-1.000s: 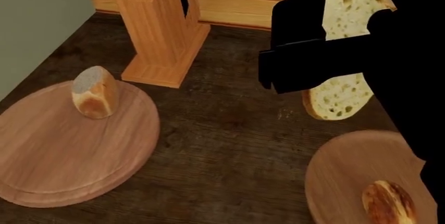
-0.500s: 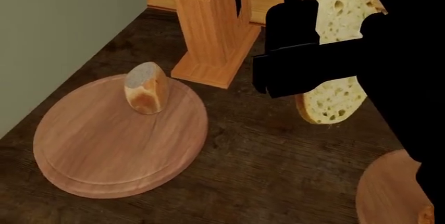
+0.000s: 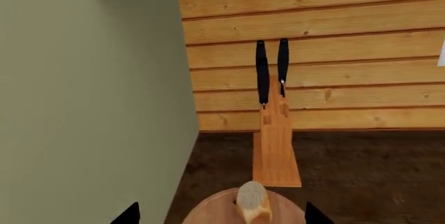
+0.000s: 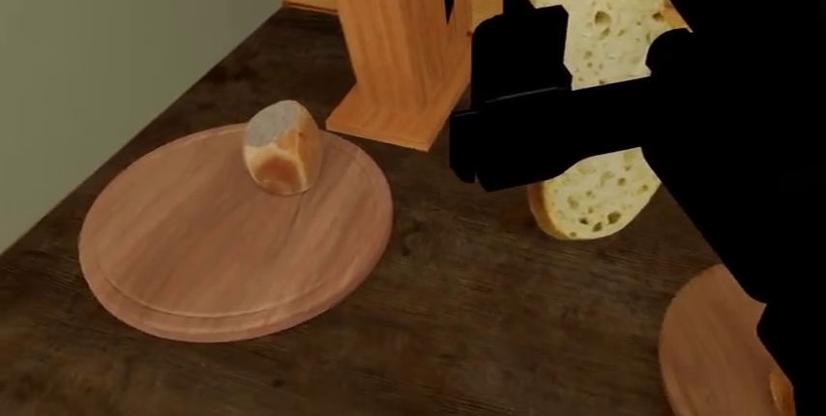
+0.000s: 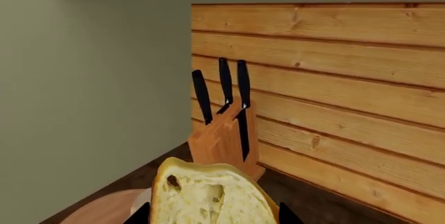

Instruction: Place all breads on the cutting board.

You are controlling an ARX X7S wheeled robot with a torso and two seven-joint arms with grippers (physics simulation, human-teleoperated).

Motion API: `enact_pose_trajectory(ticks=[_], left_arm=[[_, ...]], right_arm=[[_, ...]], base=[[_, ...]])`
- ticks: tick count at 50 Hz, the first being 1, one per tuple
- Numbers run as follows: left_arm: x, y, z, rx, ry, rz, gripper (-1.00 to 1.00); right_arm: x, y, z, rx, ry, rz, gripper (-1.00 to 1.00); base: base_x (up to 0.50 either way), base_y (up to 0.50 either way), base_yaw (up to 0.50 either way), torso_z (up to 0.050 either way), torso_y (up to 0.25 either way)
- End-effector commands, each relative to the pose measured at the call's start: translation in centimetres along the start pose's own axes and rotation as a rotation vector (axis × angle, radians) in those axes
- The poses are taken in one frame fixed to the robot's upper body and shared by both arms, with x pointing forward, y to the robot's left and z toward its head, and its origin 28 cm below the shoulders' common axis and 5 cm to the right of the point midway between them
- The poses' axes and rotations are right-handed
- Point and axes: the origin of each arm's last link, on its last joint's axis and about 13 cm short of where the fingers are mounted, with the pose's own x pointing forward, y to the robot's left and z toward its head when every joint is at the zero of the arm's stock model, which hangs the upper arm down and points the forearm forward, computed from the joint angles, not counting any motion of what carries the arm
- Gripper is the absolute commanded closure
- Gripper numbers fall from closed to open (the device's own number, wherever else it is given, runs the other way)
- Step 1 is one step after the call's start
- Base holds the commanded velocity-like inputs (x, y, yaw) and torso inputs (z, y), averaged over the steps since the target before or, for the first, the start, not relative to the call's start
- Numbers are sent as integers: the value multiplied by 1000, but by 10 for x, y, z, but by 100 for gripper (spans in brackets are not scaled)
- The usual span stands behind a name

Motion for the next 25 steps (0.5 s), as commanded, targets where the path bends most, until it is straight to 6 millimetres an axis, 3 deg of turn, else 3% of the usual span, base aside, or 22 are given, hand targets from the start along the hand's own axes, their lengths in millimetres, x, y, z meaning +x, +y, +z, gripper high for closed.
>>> enact_pose_trajectory(ticks=[1,6,25], left_arm=[[0,0,-1,-5,-1,-1,-100],[0,0,-2,-7,0,0,-100],[0,1,0,-5,-2,6,-100]], right_arm=[[1,-1,-1,-6,-4,11,100],[-1,-1,-1,-13,-11,9,100],[1,1,-1,-107,-27,-32,100]], base=[[-297,-98,0,0,0],[-255,-84,0,0,0],[0,0,0,0,0]])
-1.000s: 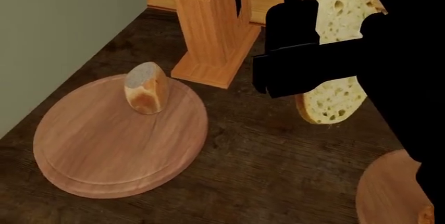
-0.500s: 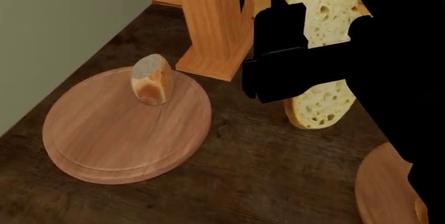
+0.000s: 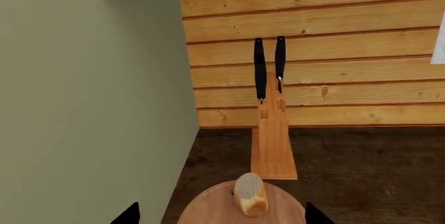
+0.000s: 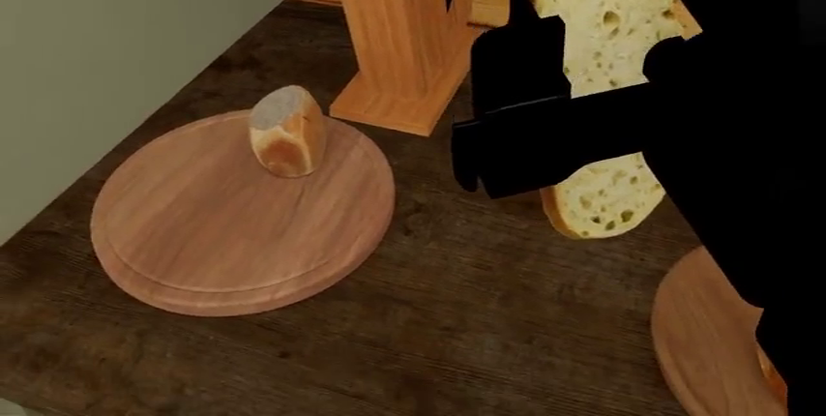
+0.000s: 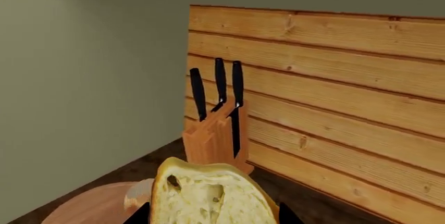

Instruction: Place all breads on the cutting board.

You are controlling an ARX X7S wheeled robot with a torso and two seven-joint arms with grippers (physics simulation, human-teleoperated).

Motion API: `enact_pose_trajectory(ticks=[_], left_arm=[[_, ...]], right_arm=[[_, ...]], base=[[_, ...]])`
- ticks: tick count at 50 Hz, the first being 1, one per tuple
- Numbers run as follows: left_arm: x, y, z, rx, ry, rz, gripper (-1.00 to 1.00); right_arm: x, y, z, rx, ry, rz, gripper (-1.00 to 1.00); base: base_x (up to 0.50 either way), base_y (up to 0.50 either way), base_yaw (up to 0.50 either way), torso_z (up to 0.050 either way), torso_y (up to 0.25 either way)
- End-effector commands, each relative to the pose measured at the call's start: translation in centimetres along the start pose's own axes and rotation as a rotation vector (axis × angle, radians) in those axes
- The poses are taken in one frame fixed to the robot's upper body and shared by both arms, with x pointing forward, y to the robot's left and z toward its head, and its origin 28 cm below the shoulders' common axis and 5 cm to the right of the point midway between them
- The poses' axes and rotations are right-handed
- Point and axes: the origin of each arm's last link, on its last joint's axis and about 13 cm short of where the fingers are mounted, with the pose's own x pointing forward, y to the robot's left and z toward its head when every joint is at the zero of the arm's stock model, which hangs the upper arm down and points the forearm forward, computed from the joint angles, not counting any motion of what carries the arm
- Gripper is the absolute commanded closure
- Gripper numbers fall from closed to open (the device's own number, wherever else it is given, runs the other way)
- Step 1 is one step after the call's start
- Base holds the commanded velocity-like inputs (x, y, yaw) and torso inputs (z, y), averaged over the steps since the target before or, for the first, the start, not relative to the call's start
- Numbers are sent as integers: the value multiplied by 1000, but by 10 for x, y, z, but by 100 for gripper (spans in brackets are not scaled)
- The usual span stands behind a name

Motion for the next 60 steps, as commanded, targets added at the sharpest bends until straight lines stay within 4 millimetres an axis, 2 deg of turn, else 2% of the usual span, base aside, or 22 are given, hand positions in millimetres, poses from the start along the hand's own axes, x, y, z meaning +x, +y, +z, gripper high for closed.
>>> enact_pose_trajectory(ticks=[1,28,32,41,55,60], left_arm=[[0,0,1,-2,-3,2,-100],[-5,-3,0,-12,-13,-10,-100],[-11,-5,-2,-17,-19,-10,-100],[-40,-7,-9,-33,-51,7,-100],[-48,8,-34,-128,-38,89,-100],[-49,9,-38,-136,-33,96,-100]], right_arm=[[1,0,2,-50,-18,-7,100],[2,-1,1,-3,-18,24,100],[2,-1,1,1,-20,25,100],[6,0,3,-3,-20,29,100],[9,1,4,-12,-13,42,100],[9,2,6,-2,-12,48,100]], base=[[0,0,0,0,0],[0,0,468,0,0],[0,0,19,0,0],[0,0,0,0,0],[0,0,0,0,0],[0,0,437,0,0]])
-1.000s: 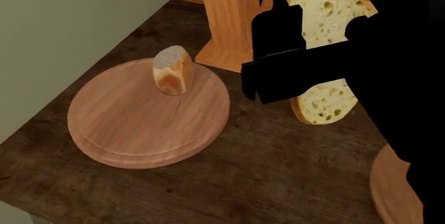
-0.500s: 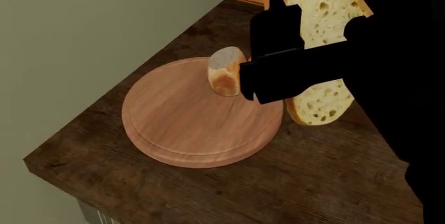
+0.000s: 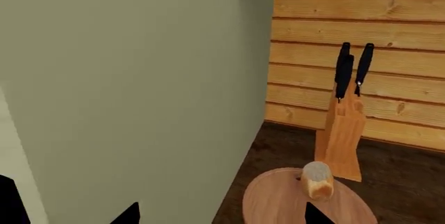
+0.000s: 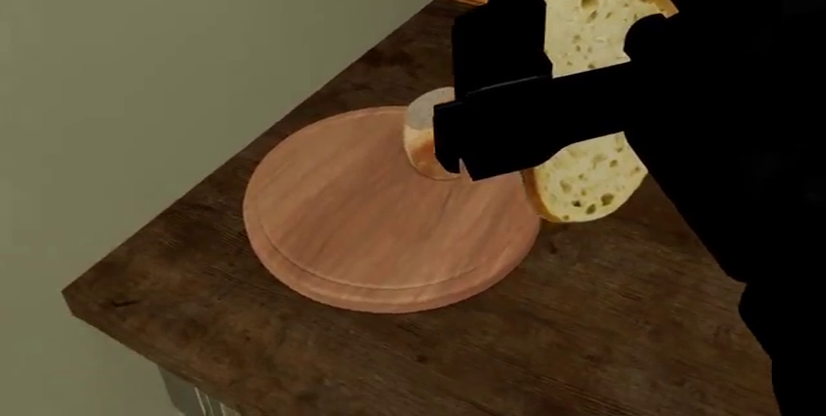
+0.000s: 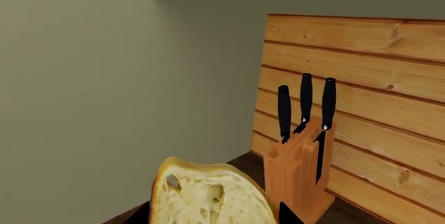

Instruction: Place all breads on the cutting board.

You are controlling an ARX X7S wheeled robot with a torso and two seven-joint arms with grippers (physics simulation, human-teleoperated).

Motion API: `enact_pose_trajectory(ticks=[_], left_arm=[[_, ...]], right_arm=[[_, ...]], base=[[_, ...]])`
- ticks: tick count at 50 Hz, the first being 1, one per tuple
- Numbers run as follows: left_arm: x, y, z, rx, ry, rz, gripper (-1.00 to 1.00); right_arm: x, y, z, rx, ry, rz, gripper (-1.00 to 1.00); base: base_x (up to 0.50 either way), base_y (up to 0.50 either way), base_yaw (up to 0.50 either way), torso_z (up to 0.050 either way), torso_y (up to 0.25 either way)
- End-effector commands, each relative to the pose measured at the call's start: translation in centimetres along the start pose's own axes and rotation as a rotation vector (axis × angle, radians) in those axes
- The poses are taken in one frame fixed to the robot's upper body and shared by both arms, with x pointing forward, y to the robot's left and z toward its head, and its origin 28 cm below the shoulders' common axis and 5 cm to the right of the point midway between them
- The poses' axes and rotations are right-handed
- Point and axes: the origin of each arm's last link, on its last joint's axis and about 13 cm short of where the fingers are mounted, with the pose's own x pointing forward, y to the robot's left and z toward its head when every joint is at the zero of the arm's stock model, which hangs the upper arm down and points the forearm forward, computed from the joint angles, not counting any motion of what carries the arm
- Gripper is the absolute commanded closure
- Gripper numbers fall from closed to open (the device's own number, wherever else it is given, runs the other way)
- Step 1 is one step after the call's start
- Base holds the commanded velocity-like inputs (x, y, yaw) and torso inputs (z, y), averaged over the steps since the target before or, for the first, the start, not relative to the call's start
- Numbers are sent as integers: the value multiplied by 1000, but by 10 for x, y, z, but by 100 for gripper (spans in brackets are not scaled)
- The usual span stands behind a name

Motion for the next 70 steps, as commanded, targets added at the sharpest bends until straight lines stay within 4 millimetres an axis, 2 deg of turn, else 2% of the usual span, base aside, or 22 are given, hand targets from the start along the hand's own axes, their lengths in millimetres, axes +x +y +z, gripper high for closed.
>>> enact_pose_trajectory(ticks=[1,9,16,24,45,50,55,58,59,60,70], left_arm=[[-7,6,-11,-34,4,36,-100],[-7,4,-13,-36,4,27,-100],[-5,2,-14,-42,9,18,-100],[-5,0,-14,-44,9,9,-100],[-5,-4,-14,-39,9,-7,-100],[-4,-7,-18,-39,16,-16,-100],[-4,-7,-21,-45,21,-22,-100],[-4,-7,-21,-45,21,-22,-100],[-3,-8,-23,-49,24,-29,-100],[-3,-8,-24,-51,24,-32,-100],[-2,-8,-32,-60,39,-42,-100]], right_arm=[[2,2,2,-15,-3,17,100],[2,3,3,-14,-3,32,100],[4,4,5,-49,3,12,100],[4,6,7,13,36,51,100],[7,5,5,-4,70,51,100],[26,5,4,-52,172,71,100],[59,8,3,-28,243,88,100],[59,8,3,-28,243,88,100],[79,13,1,-12,291,113,100],[86,15,0,-6,316,126,100],[138,26,4,10,417,168,100]], base=[[0,0,480,0,0],[0,0,470,0,0],[0,0,0,0,0],[0,0,0,0,0],[194,120,0,0,0],[0,0,0,0,0],[0,0,0,0,0],[0,0,0,0,0],[0,0,0,0,0],[0,0,0,0,0],[0,0,0,0,0]])
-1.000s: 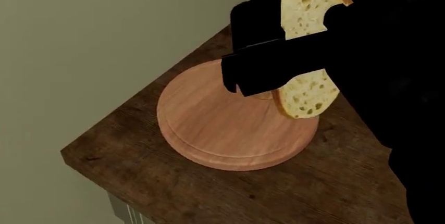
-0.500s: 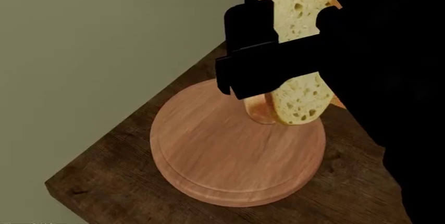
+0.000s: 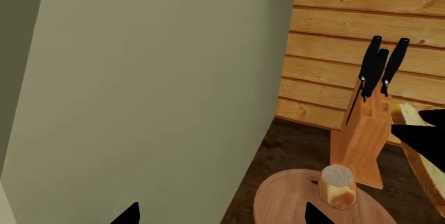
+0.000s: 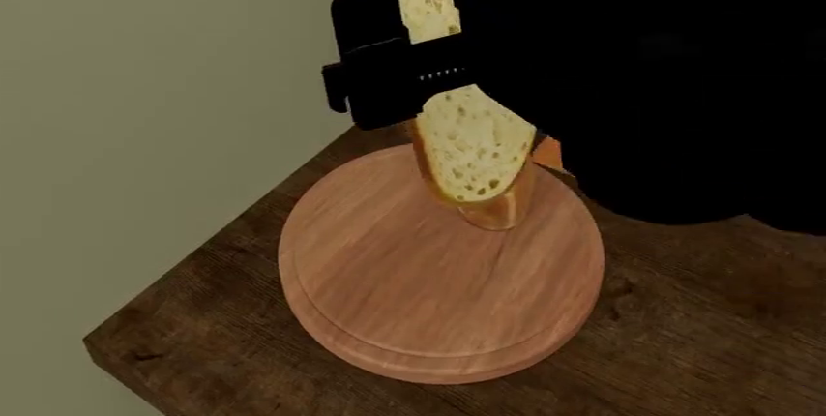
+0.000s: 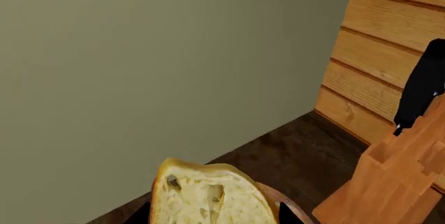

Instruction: Place all breads on the cutting board.

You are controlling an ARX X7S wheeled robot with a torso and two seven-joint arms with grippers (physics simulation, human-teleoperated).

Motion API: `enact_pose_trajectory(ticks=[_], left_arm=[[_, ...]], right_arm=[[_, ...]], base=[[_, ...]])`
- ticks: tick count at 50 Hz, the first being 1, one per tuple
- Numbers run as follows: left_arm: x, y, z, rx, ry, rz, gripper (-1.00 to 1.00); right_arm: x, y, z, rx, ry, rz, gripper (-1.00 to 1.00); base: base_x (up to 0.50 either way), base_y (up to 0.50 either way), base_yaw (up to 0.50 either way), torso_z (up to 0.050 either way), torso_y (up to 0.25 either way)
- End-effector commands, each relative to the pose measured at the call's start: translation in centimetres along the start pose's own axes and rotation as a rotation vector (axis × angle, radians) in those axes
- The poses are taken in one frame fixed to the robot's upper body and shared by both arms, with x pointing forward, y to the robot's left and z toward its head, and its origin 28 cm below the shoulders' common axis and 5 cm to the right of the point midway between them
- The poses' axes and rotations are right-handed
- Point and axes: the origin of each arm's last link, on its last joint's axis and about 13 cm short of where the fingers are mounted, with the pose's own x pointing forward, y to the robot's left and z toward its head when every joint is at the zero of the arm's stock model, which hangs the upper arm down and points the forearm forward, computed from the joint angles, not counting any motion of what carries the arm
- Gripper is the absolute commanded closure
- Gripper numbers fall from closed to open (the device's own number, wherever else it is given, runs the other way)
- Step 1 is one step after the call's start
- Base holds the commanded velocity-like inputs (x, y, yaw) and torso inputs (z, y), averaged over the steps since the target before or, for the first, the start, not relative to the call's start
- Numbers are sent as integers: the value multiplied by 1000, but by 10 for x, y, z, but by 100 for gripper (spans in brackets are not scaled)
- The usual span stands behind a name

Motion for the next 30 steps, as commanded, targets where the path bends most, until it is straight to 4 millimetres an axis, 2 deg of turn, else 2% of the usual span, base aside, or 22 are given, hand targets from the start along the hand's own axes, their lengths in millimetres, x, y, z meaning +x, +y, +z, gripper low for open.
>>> enact_pose_trajectory(ticks=[1,7,16,24,30], left_arm=[[1,0,-7,-8,12,-11,-100],[2,1,-9,-16,11,-15,-100],[1,2,-12,-24,11,-17,-100],[-1,4,-15,-31,14,-13,-100],[-1,6,-16,-39,15,-12,-100]], right_arm=[[54,6,19,-10,126,41,100],[73,6,29,-10,148,42,100],[118,7,20,0,256,41,100],[128,11,1,-5,326,25,100],[133,9,-10,54,340,-20,100]], base=[[0,0,0,0,0],[0,0,0,0,0],[0,0,0,0,0],[0,0,0,0,0],[0,0,0,0,0]])
